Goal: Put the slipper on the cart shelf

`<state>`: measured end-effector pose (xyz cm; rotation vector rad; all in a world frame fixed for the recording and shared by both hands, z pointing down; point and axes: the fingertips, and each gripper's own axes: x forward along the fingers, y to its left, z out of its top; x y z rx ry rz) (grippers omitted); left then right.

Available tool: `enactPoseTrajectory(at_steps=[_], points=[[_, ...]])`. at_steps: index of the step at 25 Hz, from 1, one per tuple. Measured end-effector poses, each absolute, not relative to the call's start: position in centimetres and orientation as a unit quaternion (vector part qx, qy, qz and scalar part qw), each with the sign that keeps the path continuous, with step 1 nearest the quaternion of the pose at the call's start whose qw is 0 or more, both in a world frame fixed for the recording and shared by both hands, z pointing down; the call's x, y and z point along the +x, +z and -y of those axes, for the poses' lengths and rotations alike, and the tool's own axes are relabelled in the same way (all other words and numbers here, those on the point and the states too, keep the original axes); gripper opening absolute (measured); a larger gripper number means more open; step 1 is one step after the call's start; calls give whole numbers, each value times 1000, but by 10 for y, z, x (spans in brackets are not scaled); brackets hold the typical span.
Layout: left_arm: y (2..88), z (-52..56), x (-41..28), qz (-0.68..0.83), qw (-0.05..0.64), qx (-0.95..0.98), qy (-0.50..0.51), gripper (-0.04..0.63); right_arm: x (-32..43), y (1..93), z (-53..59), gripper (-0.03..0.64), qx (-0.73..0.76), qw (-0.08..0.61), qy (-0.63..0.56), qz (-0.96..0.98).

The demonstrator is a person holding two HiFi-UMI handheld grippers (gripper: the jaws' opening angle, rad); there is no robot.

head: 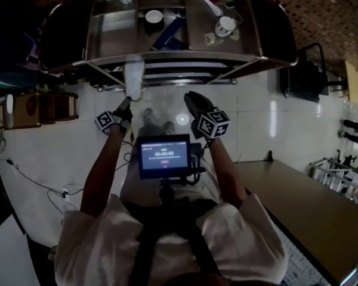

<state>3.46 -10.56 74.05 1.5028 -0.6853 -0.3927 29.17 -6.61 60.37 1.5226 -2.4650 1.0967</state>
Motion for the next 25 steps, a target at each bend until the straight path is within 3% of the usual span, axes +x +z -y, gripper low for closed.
enactPoseTrajectory(at_steps=[25], points=[[848, 191, 66, 351, 690, 627, -89, 48, 316, 591, 112, 110, 554, 46, 337, 760]])
